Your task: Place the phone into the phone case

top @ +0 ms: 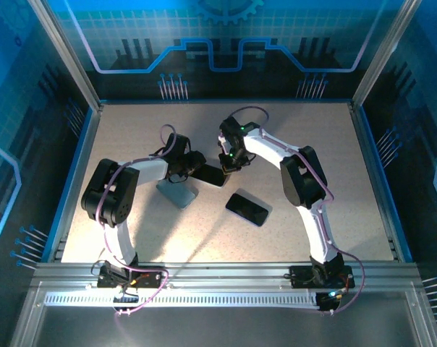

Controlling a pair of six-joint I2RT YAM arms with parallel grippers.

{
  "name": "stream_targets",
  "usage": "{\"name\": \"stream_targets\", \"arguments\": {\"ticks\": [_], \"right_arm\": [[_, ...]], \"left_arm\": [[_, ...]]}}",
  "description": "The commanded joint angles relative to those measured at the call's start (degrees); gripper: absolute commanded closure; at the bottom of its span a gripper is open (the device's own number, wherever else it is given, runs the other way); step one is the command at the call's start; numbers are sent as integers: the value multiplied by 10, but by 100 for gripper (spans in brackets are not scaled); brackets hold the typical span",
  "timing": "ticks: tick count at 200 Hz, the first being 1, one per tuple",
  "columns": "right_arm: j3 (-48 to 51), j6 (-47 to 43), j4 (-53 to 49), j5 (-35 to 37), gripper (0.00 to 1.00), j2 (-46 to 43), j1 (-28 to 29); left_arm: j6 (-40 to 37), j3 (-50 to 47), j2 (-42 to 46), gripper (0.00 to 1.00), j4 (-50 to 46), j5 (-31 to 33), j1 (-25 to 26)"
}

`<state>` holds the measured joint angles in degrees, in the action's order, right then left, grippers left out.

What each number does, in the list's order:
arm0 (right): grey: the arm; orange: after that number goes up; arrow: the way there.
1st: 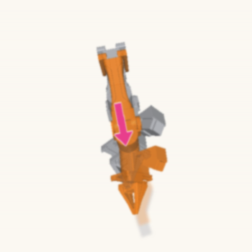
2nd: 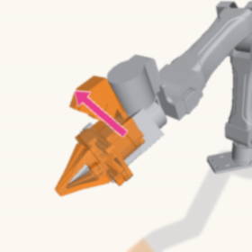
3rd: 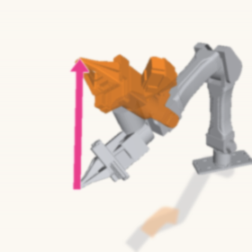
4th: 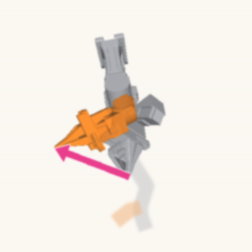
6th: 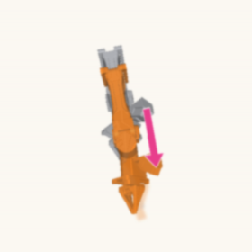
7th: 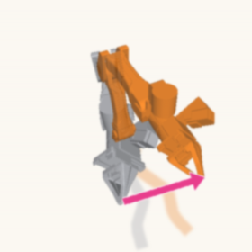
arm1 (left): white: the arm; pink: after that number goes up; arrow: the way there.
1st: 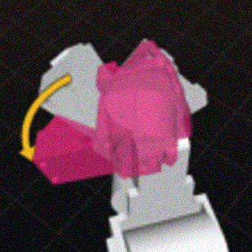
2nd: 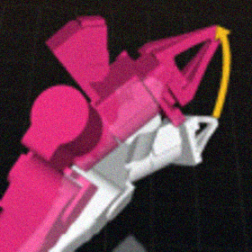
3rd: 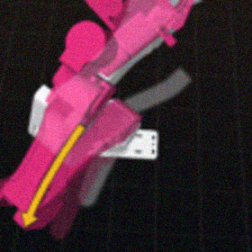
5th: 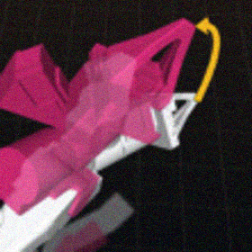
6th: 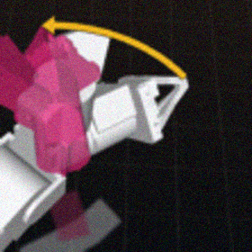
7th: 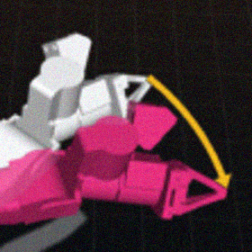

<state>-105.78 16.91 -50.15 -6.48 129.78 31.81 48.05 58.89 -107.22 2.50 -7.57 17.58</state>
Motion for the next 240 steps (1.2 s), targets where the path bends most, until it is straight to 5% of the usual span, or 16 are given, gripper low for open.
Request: {"name": "stream_targets", "arguments": {"ticks": [1,185,240], "right_arm": [[19,-4,-13,-1,100,26,3],[183,-3,10,-16,100,85,57],[196,60,90,-85,100,16,54]], "left_arm": [[-1,-11,-41,53,-32,-6,10],[7,-33,-49,53,-8,-11,10],[-10,26,-85,53,-34,1,9]]}}
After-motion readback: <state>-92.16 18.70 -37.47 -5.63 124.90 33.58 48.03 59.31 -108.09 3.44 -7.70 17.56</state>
